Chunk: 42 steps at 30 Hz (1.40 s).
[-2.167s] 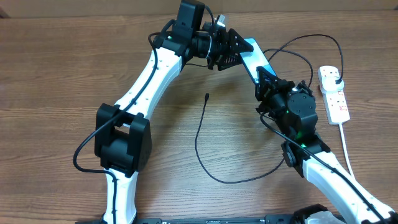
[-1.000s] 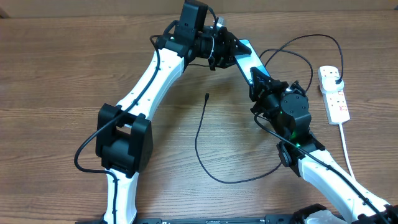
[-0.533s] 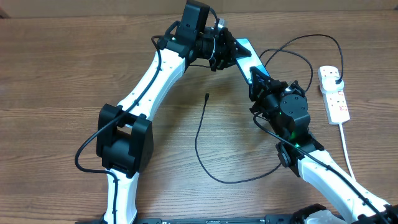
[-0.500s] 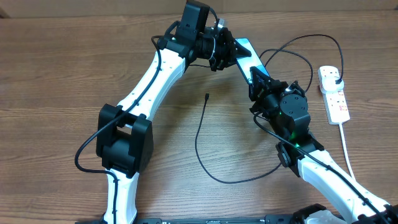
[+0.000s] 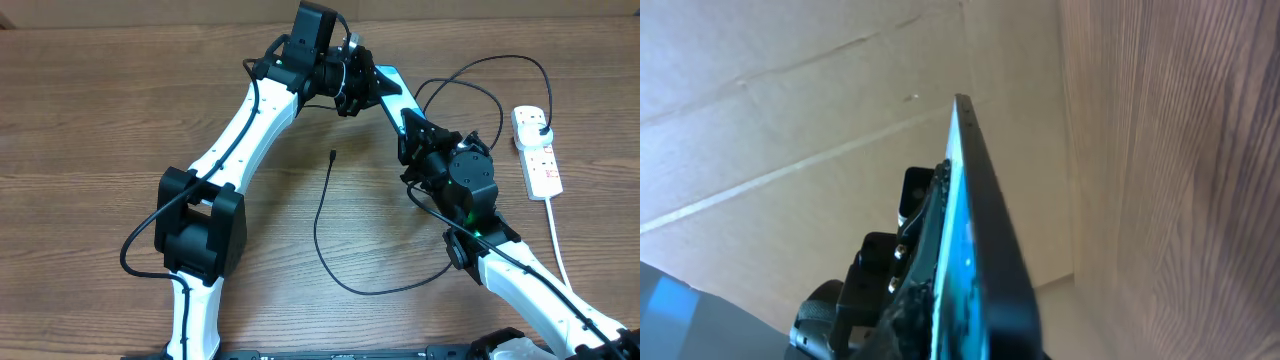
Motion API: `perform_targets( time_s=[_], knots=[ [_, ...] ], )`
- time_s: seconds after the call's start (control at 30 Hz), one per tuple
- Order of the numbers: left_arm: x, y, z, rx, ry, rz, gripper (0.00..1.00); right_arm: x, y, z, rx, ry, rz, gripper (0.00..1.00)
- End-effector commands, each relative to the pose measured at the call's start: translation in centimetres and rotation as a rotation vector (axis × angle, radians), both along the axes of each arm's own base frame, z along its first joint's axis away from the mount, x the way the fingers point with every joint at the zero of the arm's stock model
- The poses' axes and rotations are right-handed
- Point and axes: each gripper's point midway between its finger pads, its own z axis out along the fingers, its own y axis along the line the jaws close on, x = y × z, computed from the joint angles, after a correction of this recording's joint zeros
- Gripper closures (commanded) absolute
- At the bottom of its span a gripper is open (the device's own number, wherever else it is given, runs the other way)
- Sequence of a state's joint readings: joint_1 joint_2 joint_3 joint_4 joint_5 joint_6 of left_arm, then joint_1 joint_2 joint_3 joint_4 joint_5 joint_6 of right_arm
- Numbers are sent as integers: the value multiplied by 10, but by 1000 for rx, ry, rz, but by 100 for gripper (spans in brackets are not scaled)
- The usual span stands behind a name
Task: Plug charger to phone and switch on socket
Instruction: 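Release the right gripper and hold the phone up with the left gripper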
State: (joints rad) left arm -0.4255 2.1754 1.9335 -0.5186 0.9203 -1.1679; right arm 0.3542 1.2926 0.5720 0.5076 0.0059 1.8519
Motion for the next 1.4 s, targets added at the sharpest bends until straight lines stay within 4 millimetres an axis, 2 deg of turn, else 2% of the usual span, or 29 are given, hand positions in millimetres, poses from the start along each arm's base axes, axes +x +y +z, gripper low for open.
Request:
perform_targets(
  time_s=[0.0, 0.2, 0.6, 0.67, 0.77, 0.9, 1.0, 1.13, 1.27, 1.37],
  knots=[
    [-2, -4, 13, -10, -90, -39, 96, 0, 8, 16, -3, -42, 28, 79],
    [-2, -3, 14, -11, -140, -65, 96, 0, 8, 12, -8, -27, 29, 67],
    [2, 15, 19, -45, -243, -130, 96, -4, 7, -8, -44, 45, 35, 59],
    [2, 21, 16, -36, -240, -136, 96, -6, 8, -13, -110, 43, 61, 56],
    [0, 34, 8, -12, -240, -151, 96, -8, 8, -23, -255, 26, 97, 53],
    [-1, 55, -1, 21, -276, -181, 96, -17, 7, -48, -396, 78, 159, 53],
    [-1, 69, 3, -14, -318, -211, 96, -23, 10, -56, -521, 55, 234, 51],
    [0, 93, 18, -117, -376, -237, 96, -33, 30, -53, -708, -105, 429, 48],
    [6, 123, 28, -180, -388, -212, 96, -38, 35, -49, -694, -134, 522, 48],
    [12, 141, 27, -176, -371, -173, 96, -38, 37, -40, -735, -149, 581, 50]
  ],
)
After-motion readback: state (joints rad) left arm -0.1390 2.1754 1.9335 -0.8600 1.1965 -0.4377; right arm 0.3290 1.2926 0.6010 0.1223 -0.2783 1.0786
